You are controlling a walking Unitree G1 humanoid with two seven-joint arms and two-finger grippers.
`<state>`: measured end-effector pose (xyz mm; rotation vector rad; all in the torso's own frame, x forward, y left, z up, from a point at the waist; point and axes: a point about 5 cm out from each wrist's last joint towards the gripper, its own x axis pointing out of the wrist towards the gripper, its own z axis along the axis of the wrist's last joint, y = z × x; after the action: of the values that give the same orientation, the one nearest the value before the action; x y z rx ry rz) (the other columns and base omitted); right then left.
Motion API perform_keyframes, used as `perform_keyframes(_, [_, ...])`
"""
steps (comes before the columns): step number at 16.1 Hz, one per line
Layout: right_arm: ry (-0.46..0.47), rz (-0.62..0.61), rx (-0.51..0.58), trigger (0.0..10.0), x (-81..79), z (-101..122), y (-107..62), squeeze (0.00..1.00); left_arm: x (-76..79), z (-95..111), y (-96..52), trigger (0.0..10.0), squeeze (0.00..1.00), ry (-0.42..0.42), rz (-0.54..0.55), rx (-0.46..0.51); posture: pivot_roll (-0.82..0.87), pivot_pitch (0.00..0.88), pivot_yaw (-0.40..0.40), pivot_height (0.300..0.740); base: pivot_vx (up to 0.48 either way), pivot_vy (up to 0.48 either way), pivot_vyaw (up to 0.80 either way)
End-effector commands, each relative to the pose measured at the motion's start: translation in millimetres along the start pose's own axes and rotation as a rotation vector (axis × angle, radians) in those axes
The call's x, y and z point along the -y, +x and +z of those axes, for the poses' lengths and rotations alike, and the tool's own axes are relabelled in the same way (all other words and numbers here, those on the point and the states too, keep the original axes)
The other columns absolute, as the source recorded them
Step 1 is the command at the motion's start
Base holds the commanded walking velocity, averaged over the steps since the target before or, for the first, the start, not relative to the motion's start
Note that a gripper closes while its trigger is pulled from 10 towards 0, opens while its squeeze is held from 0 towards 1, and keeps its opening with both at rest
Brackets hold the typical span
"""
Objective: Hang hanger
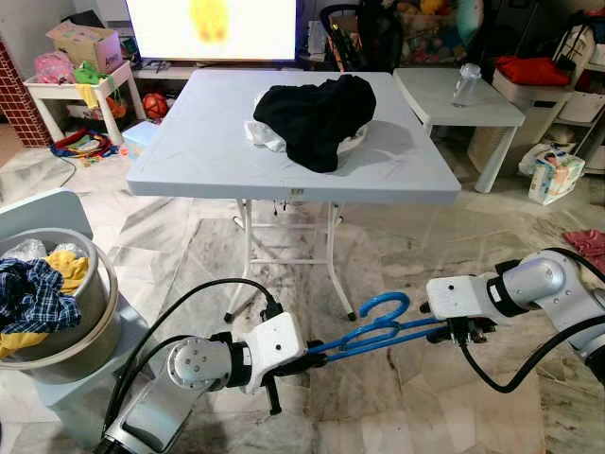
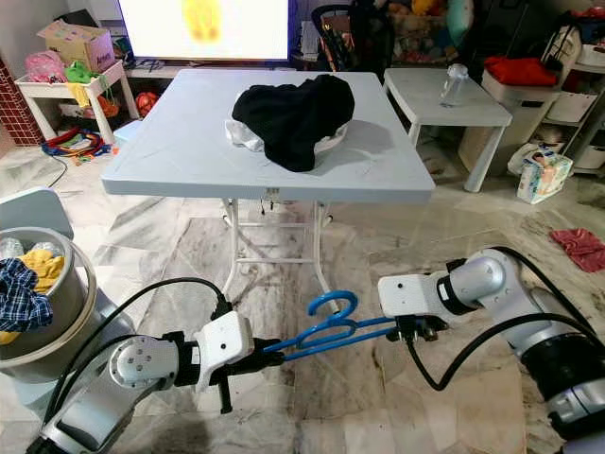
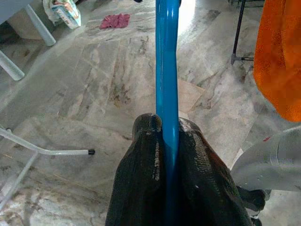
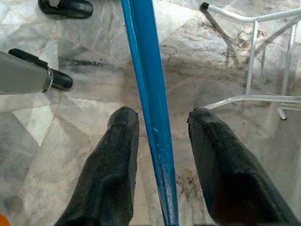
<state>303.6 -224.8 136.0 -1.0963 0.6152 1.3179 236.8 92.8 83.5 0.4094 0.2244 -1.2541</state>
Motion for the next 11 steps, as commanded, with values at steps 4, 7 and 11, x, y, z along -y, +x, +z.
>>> perform_keyframes(4, [0.014,0.069,-0.044,0.0,-11.0,-10.1,2.7,0.00,2.8,1.5,2.1,10.0,0.00,0.017,-0.019,0.002,0.07,0.000,-0.030,0.740,0.000,0.000,0.00])
perform_keyframes(7, [0.024,0.075,-0.027,0.0,-13.2,-9.5,7.3,0.00,2.8,2.7,2.1,10.0,0.00,0.017,-0.019,0.003,0.07,0.000,-0.030,0.740,0.000,0.000,0.00])
perform_keyframes(11, [0.031,0.048,0.005,0.0,-9.1,-6.0,8.6,0.00,2.2,4.4,1.9,10.0,0.00,0.009,-0.017,0.005,0.07,0.000,-0.031,0.740,0.000,0.000,0.00])
